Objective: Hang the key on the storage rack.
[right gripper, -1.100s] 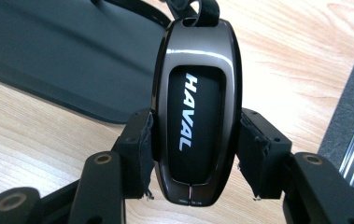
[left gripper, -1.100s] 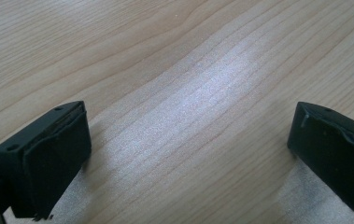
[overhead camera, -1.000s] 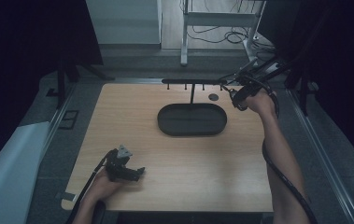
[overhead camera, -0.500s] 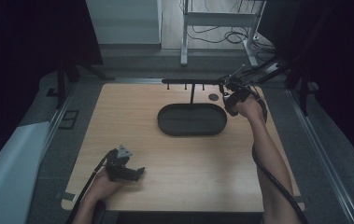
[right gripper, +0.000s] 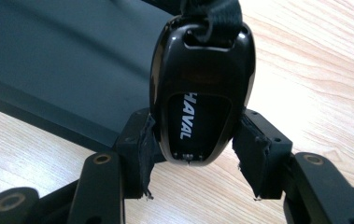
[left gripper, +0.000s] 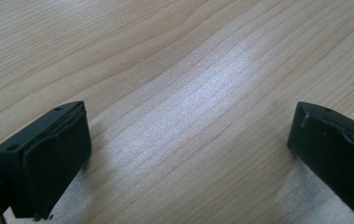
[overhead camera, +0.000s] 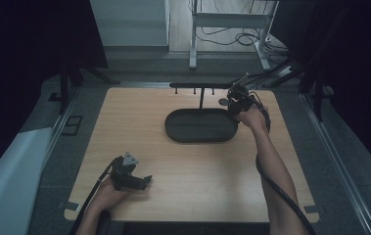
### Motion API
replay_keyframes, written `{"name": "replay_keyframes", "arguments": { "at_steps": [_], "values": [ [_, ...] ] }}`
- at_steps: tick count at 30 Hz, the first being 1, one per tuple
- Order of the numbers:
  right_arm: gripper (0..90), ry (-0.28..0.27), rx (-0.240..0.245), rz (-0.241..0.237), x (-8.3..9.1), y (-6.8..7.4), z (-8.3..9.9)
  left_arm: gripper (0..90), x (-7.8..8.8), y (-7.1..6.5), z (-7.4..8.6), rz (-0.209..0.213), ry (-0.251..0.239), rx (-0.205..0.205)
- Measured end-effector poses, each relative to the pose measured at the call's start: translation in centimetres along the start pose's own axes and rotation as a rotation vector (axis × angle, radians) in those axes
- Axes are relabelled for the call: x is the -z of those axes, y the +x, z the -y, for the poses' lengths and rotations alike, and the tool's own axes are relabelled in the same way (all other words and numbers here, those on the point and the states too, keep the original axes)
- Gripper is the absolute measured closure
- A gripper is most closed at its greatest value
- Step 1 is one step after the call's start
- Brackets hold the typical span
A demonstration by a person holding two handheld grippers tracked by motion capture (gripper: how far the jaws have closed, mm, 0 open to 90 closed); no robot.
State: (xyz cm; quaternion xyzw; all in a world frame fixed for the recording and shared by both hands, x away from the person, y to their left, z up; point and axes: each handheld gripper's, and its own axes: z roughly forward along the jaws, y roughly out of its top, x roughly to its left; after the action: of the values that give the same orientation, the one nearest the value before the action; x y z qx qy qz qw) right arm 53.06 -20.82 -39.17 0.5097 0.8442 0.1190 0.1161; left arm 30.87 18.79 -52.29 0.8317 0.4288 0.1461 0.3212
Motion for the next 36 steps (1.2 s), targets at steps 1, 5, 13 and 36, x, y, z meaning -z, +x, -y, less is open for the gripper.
{"name": "replay_keyframes", "arguments": {
  "at_steps": [1, 5, 13, 36],
  "values": [
    [49.0, -0.006, 0.004, 0.002, -0.1, 0.0, 0.0, 0.0, 0.0, 0.0, 0.0, 0.000, 0.000, 0.000],
    [47.1, -0.010, 0.014, -0.006, 0.0, 0.0, 0.1, 0.0, 0.0, 0.0, 0.0, 0.000, 0.000, -0.002],
    [37.4, -0.039, 0.038, -0.039, 1.0, 0.0, 0.5, 0.0, 0.0, 0.0, 0.0, 0.000, -0.002, 0.002],
    [20.0, -0.076, 0.103, -0.078, 2.1, 0.3, 3.8, 0.0, 0.0, 0.0, 0.0, -0.001, 0.000, 0.000]
  ]
}}
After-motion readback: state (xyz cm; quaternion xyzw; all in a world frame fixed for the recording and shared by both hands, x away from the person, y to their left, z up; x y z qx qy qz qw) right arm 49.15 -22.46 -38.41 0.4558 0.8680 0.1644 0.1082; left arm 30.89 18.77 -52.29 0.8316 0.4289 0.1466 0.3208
